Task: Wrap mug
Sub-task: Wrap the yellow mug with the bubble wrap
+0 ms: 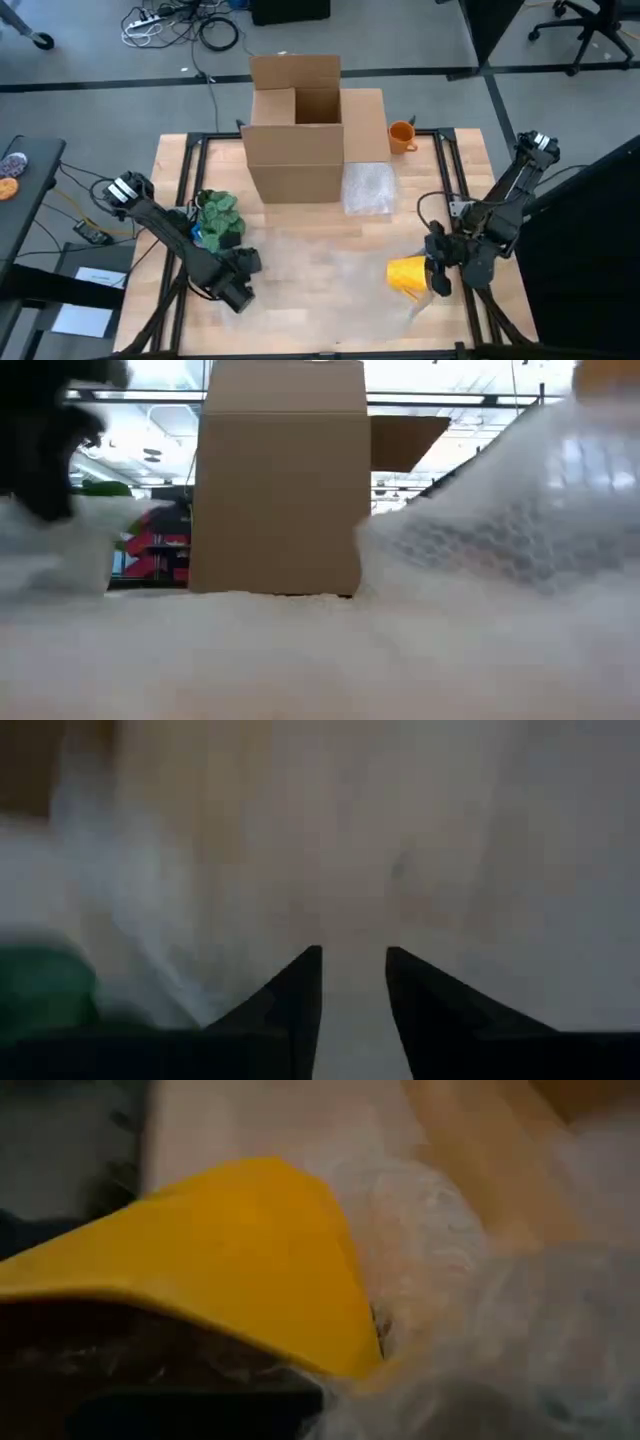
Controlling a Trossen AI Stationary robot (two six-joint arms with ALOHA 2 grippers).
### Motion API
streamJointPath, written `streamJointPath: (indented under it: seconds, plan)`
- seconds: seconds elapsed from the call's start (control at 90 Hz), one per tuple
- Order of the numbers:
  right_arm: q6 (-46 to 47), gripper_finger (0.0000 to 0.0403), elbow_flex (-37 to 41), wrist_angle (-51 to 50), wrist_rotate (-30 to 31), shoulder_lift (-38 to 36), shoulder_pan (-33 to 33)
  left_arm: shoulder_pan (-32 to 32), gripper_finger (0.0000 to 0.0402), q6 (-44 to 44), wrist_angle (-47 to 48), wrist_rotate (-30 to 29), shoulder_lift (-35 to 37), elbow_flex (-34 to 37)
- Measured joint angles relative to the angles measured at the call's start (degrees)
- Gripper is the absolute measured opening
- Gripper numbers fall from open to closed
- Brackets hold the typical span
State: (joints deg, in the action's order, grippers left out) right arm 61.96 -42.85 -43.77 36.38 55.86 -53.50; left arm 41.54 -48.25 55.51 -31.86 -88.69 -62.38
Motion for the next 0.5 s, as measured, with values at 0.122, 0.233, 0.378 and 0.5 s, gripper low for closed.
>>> streamJointPath:
  seconds: [0.122,0.233,0.378,0.5]
  plan:
    - [5.8,0.0002,0.0,-8.8,-1.7,0.3,2.8,-1.5,0.0099,16.7,-19.7,-8.5,0.0,-1.5]
    - [7.0,0.0002,0.0,-14.1,-1.6,0.2,6.7,-4.7,0.0099,27.4,-36.2,-8.6,-1.3,-0.1]
    - [2.5,0.0001,-0.6,-19.5,-0.7,0.2,12.4,-9.1,0.0099,31.1,-42.9,-6.3,-5.8,1.5]
    - [-3.7,0.0001,-2.1,-22.2,0.2,0.3,16.7,-12.6,0.0099,28.4,-43.0,-3.4,-10.8,3.3]
